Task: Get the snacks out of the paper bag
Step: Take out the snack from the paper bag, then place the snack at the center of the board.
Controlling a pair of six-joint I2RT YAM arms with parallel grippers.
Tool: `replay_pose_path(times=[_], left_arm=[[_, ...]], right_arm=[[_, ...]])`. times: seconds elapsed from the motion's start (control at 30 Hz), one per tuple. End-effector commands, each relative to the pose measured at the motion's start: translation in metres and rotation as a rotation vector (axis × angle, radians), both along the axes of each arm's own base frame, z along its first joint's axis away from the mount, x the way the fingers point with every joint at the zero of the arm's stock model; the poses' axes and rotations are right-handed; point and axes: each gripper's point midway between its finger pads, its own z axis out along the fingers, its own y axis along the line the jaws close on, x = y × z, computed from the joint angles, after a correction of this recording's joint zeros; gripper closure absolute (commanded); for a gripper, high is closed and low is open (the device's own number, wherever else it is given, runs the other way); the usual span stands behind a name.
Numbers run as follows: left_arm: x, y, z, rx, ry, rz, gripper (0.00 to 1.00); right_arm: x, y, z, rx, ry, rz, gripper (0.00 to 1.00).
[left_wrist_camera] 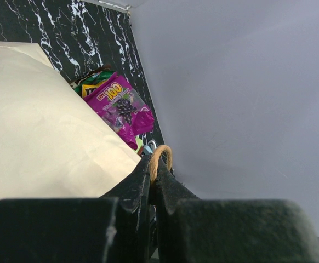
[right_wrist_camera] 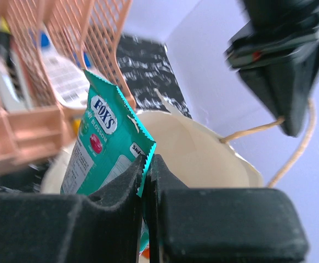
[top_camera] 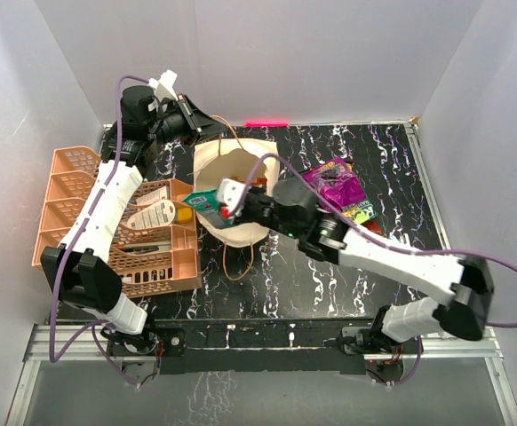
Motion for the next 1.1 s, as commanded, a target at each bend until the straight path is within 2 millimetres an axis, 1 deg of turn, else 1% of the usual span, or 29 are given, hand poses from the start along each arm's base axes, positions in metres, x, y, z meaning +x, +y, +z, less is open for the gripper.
replay_pose_path(times=[0.0,0.07,0.13,0.17,0.23,0.3,0.4,0.5,0.53,0.6,0.67,0.7,0.77,0.83,0.93,1.0,1.07], left_arm=[[0.002,0.001,0.014,0.004,-0.049,0.002,1.0],[0.003,0.001,0.012,0.012,-0.048,0.005,1.0],[0.003,0.002,0.01,0.021,-0.047,0.007,1.0],[0.003,0.003,0.009,0.026,-0.045,0.008,1.0],[0.002,0.004,0.006,0.038,-0.042,0.011,1.0],[0.001,0.006,0.003,0.054,-0.039,0.014,1.0],[0.0,0.008,0.002,0.07,-0.041,0.02,1.0],[0.0,0.008,0.0,0.073,-0.039,0.025,1.0],[0.001,0.008,-0.002,0.074,-0.035,0.027,1.0],[0.002,0.008,-0.004,0.074,-0.029,0.026,1.0],[0.003,0.007,-0.004,0.072,-0.029,0.026,1.0],[0.003,0.007,-0.004,0.07,-0.026,0.027,1.0],[0.003,0.007,-0.004,0.069,-0.026,0.028,1.0],[0.002,0.007,-0.003,0.068,-0.025,0.027,1.0],[0.001,0.009,-0.001,0.075,-0.029,0.032,1.0],[0.0,0.009,0.001,0.078,-0.031,0.033,1.0],[0.001,0.009,0.002,0.078,-0.031,0.033,1.0]], right_arm=[[-0.022,-0.043,0.095,0.39,0.208,-0.085,0.92],[-0.022,-0.067,0.105,0.483,0.293,-0.175,0.92],[-0.019,-0.093,0.103,0.542,0.346,-0.284,0.92],[-0.018,-0.111,0.104,0.588,0.37,-0.342,0.92],[-0.014,-0.141,0.097,0.642,0.392,-0.47,0.92],[-0.012,-0.167,0.086,0.666,0.41,-0.587,0.92],[-0.007,-0.202,0.059,0.651,0.417,-0.786,0.93],[-0.002,-0.228,0.028,0.587,0.387,-0.959,0.93],[0.0,-0.233,0.018,0.561,0.374,-1.005,0.93],[0.009,-0.236,0.002,0.515,0.369,-1.045,0.93],[0.026,-0.232,-0.002,0.523,0.397,-1.022,0.93],[0.041,-0.231,-0.001,0.552,0.437,-0.984,0.93],[0.067,-0.224,0.006,0.608,0.499,-0.891,0.92],[0.089,-0.215,0.025,0.671,0.536,-0.798,0.92],[0.123,-0.208,0.05,0.744,0.57,-0.733,0.93],[0.145,-0.21,0.063,0.811,0.608,-0.695,0.93],[0.166,-0.221,0.071,0.889,0.653,-0.67,0.93]])
